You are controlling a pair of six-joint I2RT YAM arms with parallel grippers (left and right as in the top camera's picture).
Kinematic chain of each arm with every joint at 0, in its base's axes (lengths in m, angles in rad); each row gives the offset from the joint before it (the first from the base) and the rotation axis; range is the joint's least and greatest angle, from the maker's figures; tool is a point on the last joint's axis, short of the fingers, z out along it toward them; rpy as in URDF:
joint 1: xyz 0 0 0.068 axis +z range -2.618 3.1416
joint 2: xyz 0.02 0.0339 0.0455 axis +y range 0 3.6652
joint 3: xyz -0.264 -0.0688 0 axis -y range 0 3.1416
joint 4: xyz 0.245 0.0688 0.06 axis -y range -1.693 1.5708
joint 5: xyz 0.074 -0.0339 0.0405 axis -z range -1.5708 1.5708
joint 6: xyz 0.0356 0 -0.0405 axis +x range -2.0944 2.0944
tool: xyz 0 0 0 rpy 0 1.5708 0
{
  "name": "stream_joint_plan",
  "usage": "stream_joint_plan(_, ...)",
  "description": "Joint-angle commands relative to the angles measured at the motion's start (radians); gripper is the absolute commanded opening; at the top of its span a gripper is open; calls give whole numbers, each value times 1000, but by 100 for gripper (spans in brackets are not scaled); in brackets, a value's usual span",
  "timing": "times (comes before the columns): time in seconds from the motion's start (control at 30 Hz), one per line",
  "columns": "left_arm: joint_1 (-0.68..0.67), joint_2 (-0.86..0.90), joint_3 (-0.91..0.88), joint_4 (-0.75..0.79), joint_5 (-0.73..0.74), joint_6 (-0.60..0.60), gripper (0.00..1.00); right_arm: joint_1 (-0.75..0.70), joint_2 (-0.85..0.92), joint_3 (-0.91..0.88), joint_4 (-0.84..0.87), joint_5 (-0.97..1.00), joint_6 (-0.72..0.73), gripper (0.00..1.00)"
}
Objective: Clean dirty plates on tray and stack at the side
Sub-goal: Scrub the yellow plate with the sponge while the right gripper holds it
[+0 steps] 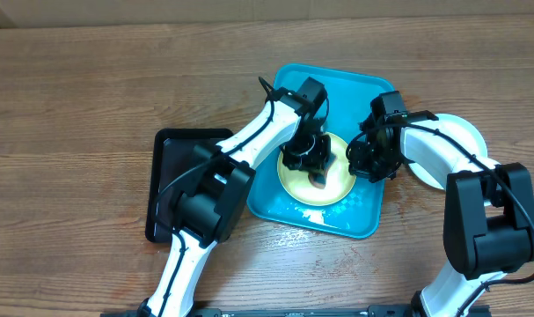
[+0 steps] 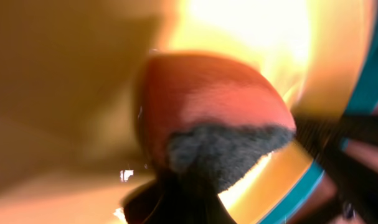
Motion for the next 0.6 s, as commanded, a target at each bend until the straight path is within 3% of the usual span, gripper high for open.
stream_joint_plan(0.0, 5, 7, -33, -64, 34, 48, 4, 6, 35, -24, 1, 66, -2, 4)
stream_joint_plan(0.13, 58, -5, -33, -152, -119, 36, 5, 6, 35, -24, 0, 66, -2, 4)
stream_joint_plan(0.27, 93, -58, -33, -228, -399, -4, 4, 6, 35, -24, -2, 66, -2, 4)
stream_joint_plan(0.4, 93, -130, -33, -213, -600, -28, 5, 6, 35, -24, -1, 66, -2, 4)
stream_joint_plan(0.57, 78, -135, -33, -130, -592, -16, 4, 6, 35, -24, -1, 66, -2, 4)
